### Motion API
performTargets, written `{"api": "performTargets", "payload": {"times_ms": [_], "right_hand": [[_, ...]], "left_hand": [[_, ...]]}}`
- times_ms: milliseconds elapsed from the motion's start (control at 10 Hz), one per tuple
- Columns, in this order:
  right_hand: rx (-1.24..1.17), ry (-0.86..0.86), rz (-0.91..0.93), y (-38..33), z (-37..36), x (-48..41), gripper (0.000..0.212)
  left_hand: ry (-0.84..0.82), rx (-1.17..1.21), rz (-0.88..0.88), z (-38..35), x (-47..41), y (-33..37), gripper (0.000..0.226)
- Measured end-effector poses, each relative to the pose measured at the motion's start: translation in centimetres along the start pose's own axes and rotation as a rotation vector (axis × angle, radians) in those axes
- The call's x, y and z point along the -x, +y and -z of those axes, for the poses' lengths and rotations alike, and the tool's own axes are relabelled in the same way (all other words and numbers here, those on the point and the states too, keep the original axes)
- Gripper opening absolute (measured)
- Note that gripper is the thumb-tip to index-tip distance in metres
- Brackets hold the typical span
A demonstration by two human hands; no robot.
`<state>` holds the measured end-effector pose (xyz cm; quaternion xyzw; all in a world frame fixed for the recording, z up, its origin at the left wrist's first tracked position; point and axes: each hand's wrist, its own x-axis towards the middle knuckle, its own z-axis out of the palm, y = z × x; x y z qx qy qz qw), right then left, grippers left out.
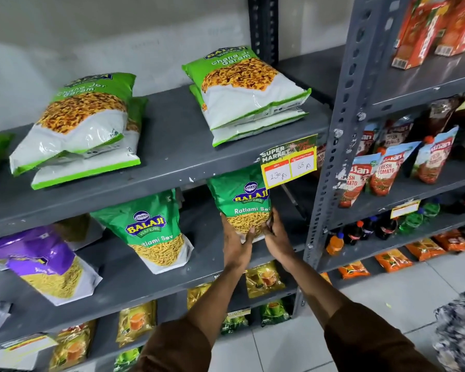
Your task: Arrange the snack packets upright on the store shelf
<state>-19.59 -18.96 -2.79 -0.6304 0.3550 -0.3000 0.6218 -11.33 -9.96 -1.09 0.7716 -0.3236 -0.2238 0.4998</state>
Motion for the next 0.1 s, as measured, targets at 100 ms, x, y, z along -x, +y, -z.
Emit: {"api": "performTargets", "payload": {"times_ms": [100], "right_hand": [[0.074, 0.111, 0.027, 0.45, -0.49, 1.31, 0.064]], "left_hand": [[0.032, -0.054, -0.038, 0.68, 1.0, -0.77, 0.094]]}}
